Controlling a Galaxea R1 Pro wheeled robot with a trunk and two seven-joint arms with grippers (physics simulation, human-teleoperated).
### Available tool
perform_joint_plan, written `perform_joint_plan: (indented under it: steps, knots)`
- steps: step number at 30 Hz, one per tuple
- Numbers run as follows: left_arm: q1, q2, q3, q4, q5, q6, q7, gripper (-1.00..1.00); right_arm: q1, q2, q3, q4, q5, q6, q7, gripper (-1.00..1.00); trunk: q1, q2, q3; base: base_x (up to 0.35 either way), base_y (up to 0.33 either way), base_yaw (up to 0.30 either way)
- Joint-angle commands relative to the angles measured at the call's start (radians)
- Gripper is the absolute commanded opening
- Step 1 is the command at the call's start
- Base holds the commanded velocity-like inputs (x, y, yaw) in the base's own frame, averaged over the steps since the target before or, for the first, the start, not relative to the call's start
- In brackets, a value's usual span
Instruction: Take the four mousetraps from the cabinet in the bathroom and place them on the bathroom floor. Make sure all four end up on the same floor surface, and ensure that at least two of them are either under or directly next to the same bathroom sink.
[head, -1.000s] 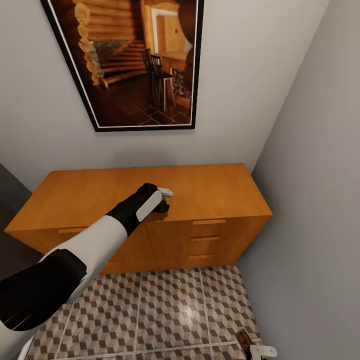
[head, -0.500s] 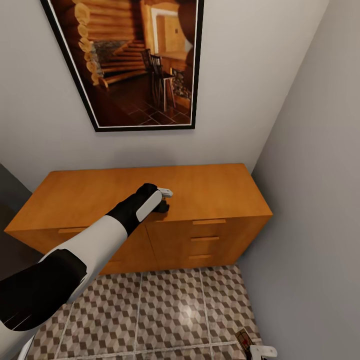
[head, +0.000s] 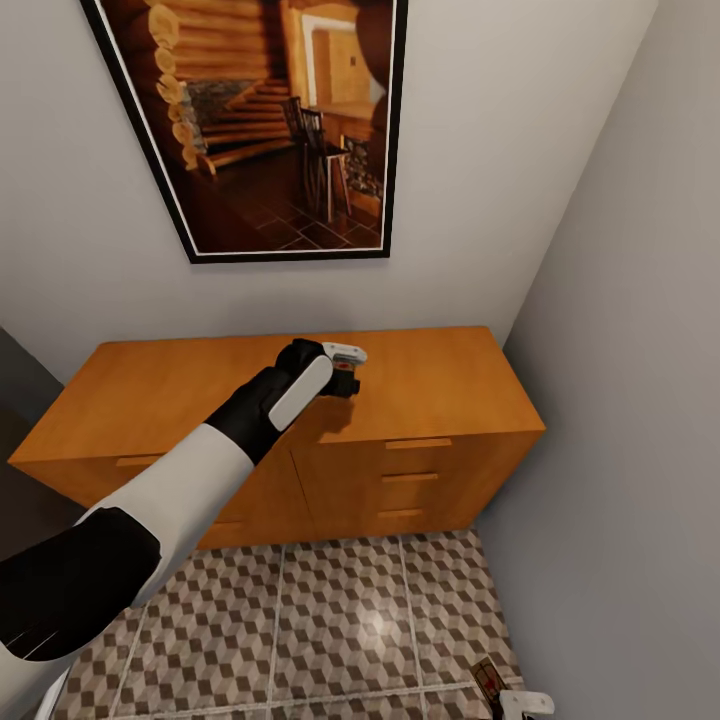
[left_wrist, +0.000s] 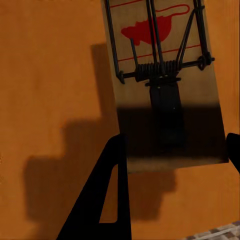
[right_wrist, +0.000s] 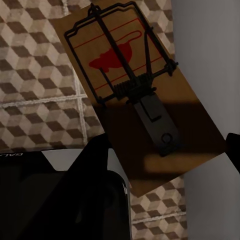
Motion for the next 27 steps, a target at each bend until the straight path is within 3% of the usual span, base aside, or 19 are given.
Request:
perform_joint_plan:
  steps: [1,9,27]
  knots:
    - [-0.001,0.001,-0.002,-0.003,0.01,0.003,0.01,-1.0,-0.001,0.0,0.009,0.001,-0.011,-0.004,-0.001,-1.0,0.001,-0.002,-0.002,0.0,0.0,0.0]
    - [-0.001,0.007,-0.006,-0.001,0.01,0.005,0.01,-1.0,-0.001,0.0,0.009,0.001,-0.011,-0.004,-0.001,-1.0,0.001,-0.002,-0.002,-0.076,0.0,0.0]
    - [-0.001,0.026,-0.007,0.005,0.011,0.005,0.009,-1.0,-0.001,0.0,0.009,0.001,-0.011,-0.004,-0.001,-1.0,0.001,-0.002,-0.002,-0.322,0.028,0.0]
